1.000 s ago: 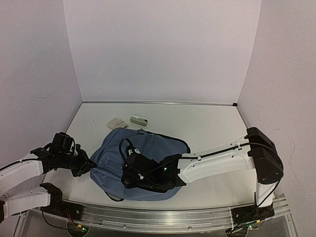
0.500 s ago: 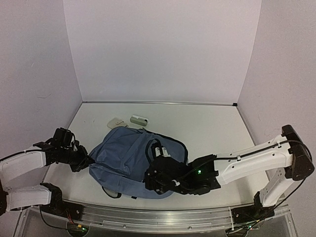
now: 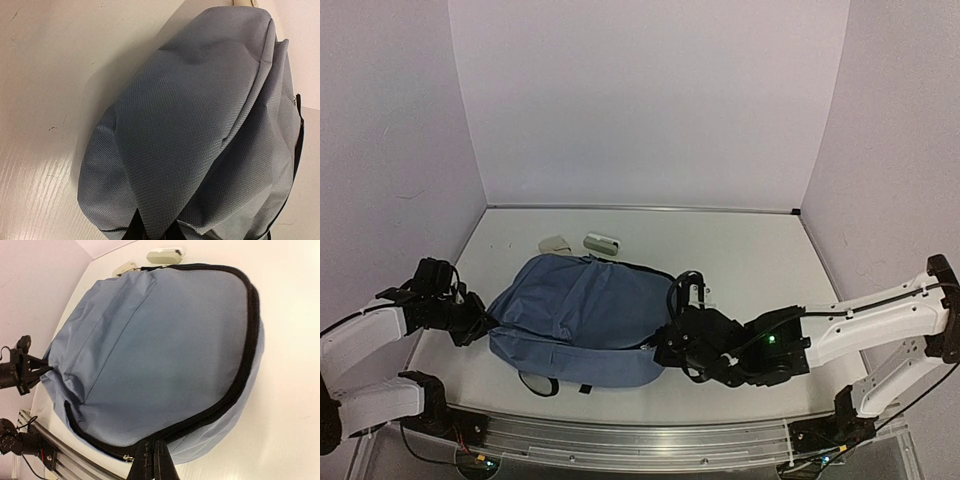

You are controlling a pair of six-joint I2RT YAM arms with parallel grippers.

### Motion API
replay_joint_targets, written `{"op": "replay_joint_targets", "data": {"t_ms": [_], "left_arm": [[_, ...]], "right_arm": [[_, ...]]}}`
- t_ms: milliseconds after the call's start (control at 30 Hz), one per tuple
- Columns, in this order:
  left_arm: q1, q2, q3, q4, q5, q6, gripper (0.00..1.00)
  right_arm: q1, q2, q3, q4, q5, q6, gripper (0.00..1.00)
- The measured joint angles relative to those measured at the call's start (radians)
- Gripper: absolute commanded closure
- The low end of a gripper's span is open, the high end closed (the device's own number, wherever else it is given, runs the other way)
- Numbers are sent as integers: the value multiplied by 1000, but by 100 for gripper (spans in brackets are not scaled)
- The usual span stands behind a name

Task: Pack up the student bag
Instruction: Zip the student bag at the center of the board.

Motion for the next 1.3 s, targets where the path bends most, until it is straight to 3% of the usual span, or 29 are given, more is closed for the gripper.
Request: {"op": "replay_joint_targets", "data": {"t_ms": [67,100,167,233,367,533,667,1100,1300], "left_arm": [[1,-1,3,-7,0,2,90],[2,0,8,-13,1,4,82],[3,3,31,-38,-8,20,56],[11,11,65,-61,-23,51,42],[19,5,170,-103,-33,106,26],[-38,-96,289,-77,7,159,23],[-149,-118,321,-1,52,186,24],[-709,337,408,239,17,335,22],[-788,421,433,351,35,400,21]], "right_arm": [[-30,-17,-27,-4,-1,10,100],[-44,-24,-35,-7,-2,10,100],[-58,-35,-36,-8,-2,-2,100],[-63,-47,-35,-9,-2,-25,100],[-64,-60,-26,-8,-16,-88,100],[-66,-61,-18,28,-82,-157,100],[-69,-61,-18,78,-138,-182,100],[-91,-61,-17,163,-174,-193,100],[-117,-61,-12,166,-175,-191,100]]}}
